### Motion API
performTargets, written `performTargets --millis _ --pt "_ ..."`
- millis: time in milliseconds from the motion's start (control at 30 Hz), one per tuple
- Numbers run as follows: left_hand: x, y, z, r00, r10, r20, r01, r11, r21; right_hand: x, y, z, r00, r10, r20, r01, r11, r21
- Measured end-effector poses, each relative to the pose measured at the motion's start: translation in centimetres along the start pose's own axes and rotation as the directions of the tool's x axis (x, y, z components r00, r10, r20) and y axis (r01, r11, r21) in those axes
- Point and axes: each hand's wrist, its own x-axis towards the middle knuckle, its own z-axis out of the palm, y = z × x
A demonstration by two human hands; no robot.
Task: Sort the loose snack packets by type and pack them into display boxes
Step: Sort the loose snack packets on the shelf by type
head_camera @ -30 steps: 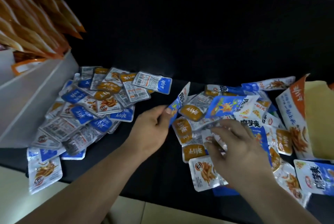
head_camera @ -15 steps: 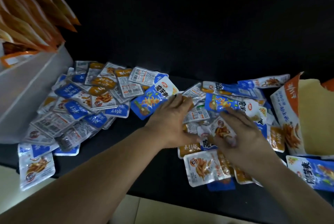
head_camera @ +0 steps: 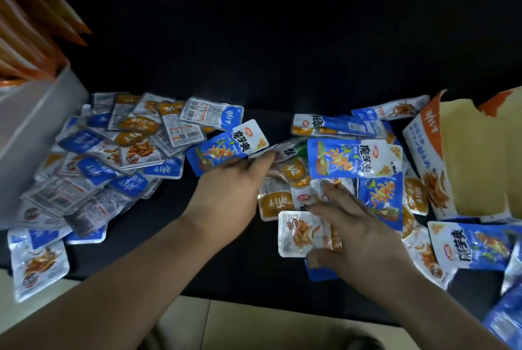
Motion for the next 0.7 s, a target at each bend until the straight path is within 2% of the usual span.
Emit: performTargets --millis 67,133,200,267,300,333,400,433,467,533,633,700 --pt "-0.8 -0.5 -0.6 0.993 -0.112 -0.047 0.107 0.989 -0.102 0.3 0.2 0.3 0.995 0.026 -0.099 -0.021 0.999 0.046" --pt "-1.3 -0.4 -1.3 0.954 -0.300 -0.003 0.286 0.913 -0.290 0.7 0.1 0.6 0.972 0.092 -0.216 -0.049 0.979 0.199" --pt "-1.8 -0.3 -1.8 0.868 -0.487 0.095 0.460 0.718 -0.523 1.1 -0.4 0.7 0.939 0.180 -0.293 -0.059 0.924 0.377" --pt "-2.0 0.2 -2.2 0.795 -0.564 0.224 0.544 0.499 -0.675 1.4 -1.5 0.1 0.890 0.215 -0.402 -0.020 0.900 0.435" --pt "-2.1 0.5 -2.4 0.769 -0.571 0.286 0.568 0.406 -0.716 1.5 -2.4 -0.5 0.877 0.238 -0.417 -0.012 0.879 0.476" --pt "-2.2 0.7 -2.6 0.749 -0.573 0.332 0.579 0.323 -0.749 1.5 -3.4 -1.4 0.886 0.272 -0.376 -0.005 0.816 0.578" --pt "-2.4 1.1 -3.1 0.721 -0.573 0.389 0.581 0.194 -0.791 1.6 -5.6 -3.0 0.930 0.296 -0.218 0.027 0.537 0.843" --pt "-2.6 1.1 -3.2 0.711 -0.573 0.407 0.576 0.143 -0.805 1.8 -6.6 -3.5 0.947 0.297 -0.126 0.003 0.382 0.924" --pt "-2.6 1.1 -3.4 0.703 -0.572 0.423 0.568 0.093 -0.818 2.2 -7.5 -3.5 0.955 0.293 -0.053 -0.030 0.271 0.962" --pt "-2.6 1.3 -3.8 0.700 -0.545 0.462 0.553 0.004 -0.833 3.4 -9.1 -2.6 0.945 0.328 -0.001 -0.075 0.218 0.973" --pt "-2.8 1.5 -4.4 0.695 -0.483 0.533 0.549 -0.122 -0.827 5.2 -10.9 -0.9 0.878 0.471 -0.090 -0.033 0.246 0.969" --pt "-3.4 1.4 -4.5 0.709 -0.451 0.543 0.535 -0.158 -0.830 5.9 -12.2 -0.7 0.867 0.482 -0.127 0.015 0.229 0.973"
